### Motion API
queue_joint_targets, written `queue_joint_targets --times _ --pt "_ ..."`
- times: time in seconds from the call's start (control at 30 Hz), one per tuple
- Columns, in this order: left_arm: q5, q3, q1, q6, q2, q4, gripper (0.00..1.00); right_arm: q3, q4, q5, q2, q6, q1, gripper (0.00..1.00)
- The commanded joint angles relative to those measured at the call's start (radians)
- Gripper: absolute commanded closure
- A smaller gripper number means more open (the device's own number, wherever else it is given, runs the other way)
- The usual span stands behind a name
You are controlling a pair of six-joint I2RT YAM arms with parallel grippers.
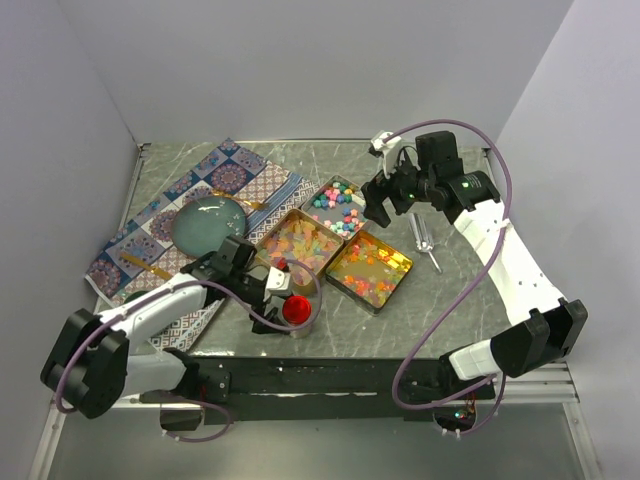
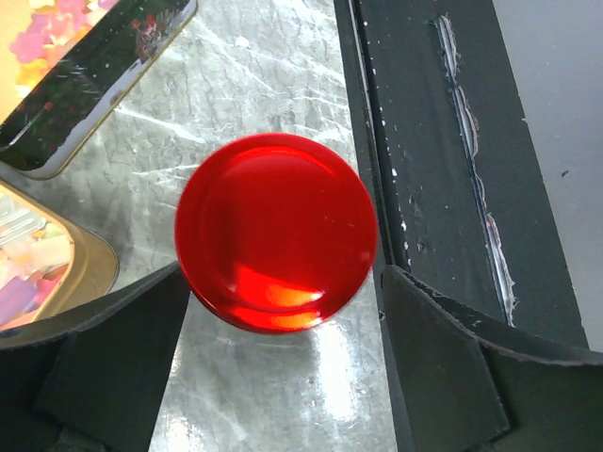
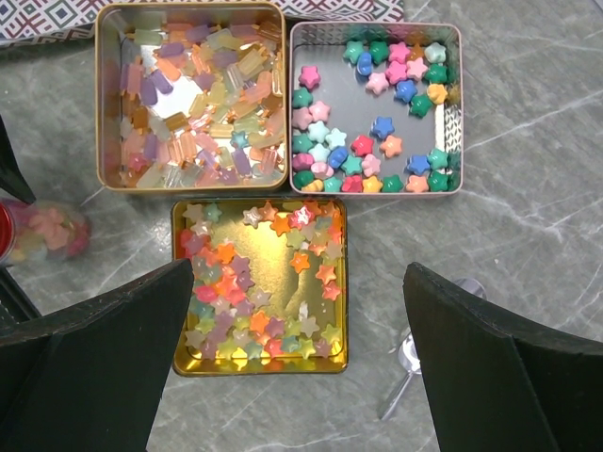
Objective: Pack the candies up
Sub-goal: Move the packing bottle to the center of the board.
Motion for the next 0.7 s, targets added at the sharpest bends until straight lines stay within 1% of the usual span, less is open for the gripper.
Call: queue_joint_targets --times 0.0,0.07,0.17,0.37,0.47,0.6,0.67 --pt "0.000 0.067 -0.013 0.005 0.044 0.001 0.15 0.010 -0.002 -0.017 -0.010 -0.003 -0.010 0.00" --pt "-0.001 0.068 -0.024 -0.023 0.052 0.063 0.18 0.012 -0.002 -0.019 -0.010 -0.007 -0.010 0.00" --pt "0.000 0.068 -0.045 -0.038 0.066 0.099 0.22 0.009 -0.008 -0.020 -0.020 -0.015 -0.013 0.00" --pt "-0.003 0.035 -0.082 -0.098 0.063 0.226 0.26 -0.022 -0.013 -0.023 -0.061 -0.026 -0.026 0.00" --pt "-0.006 0.023 -0.100 -0.148 0.107 0.338 0.30 -0.045 -0.025 -0.028 -0.082 -0.035 -0.036 0.00" --pt "-0.004 0.025 -0.145 -0.202 0.179 0.432 0.32 -0.067 -0.053 -0.035 -0.104 -0.056 -0.055 0.00" --pt "-0.010 0.006 -0.156 -0.228 0.184 0.493 0.32 -0.071 -0.057 -0.041 -0.112 -0.063 -0.062 0.00"
